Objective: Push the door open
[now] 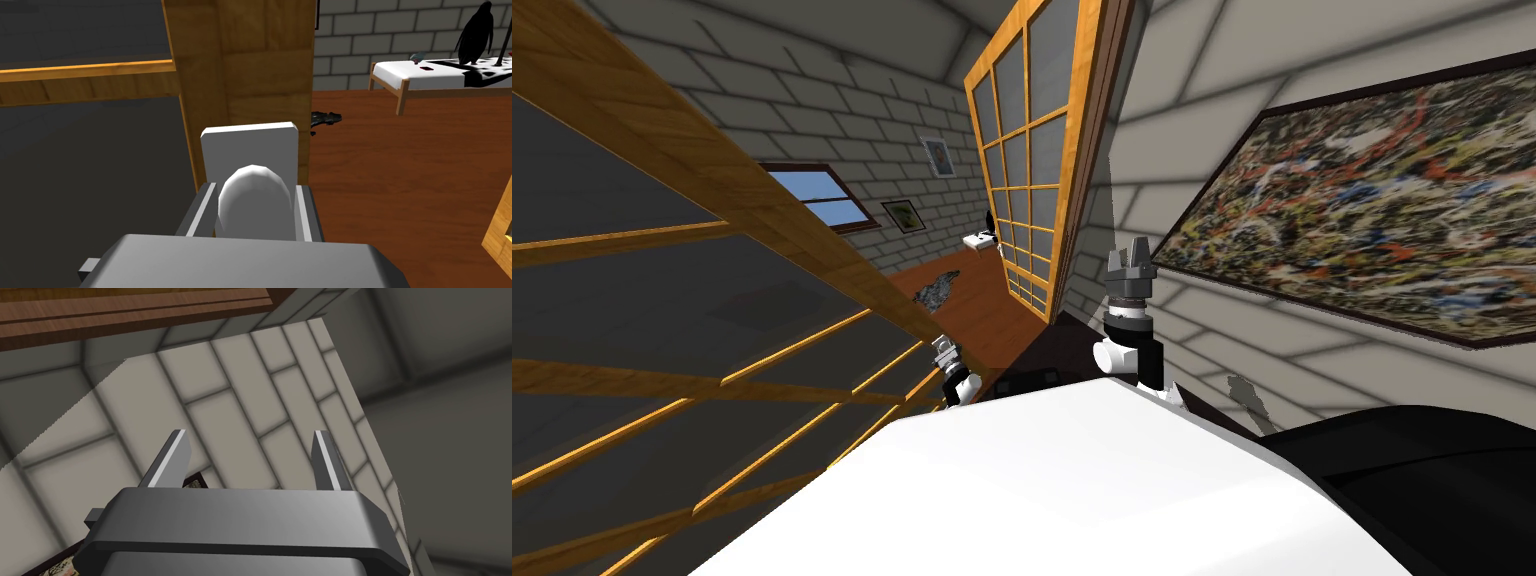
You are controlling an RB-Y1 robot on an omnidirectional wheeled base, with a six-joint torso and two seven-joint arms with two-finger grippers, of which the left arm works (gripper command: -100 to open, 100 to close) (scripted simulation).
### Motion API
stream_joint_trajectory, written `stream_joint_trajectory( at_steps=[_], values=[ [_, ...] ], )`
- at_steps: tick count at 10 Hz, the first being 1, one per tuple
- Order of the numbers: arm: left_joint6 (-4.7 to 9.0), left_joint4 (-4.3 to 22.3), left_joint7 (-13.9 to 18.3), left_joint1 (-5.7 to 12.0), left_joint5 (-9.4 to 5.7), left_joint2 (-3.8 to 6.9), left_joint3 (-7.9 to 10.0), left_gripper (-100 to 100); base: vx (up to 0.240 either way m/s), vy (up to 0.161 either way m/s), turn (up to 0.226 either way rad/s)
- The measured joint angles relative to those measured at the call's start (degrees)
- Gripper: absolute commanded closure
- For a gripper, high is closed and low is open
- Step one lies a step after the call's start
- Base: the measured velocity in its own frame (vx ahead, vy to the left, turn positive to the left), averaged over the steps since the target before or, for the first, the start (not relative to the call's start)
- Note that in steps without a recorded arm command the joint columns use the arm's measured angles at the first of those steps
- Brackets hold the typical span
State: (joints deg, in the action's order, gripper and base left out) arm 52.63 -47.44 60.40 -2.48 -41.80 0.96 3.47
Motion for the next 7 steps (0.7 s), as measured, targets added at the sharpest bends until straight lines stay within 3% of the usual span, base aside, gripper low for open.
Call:
stream_joint_trajectory(
  at_steps=[1,2,4,6,7],
  values=[
    [0.22,0.38,0.13,0.26,0.15,0.31,0.53,100,0.207,0.075,0.111],
    [-0.7,-2.38,-0.62,-1.19,0.3,0.14,1.07,100,0.13,0.045,0.06],
    [0.28,0.04,-0.03,0.84,0.58,1.12,2.19,100,0.155,0.043,0.09],
    [0.48,0.94,0.27,1.3,0.9,1.4,3.52,100,0.158,0.049,0.096],
    [0.05,0.06,0.2,0.72,1.05,1.42,4.17,100,0.164,0.044,0.117]
  ],
)
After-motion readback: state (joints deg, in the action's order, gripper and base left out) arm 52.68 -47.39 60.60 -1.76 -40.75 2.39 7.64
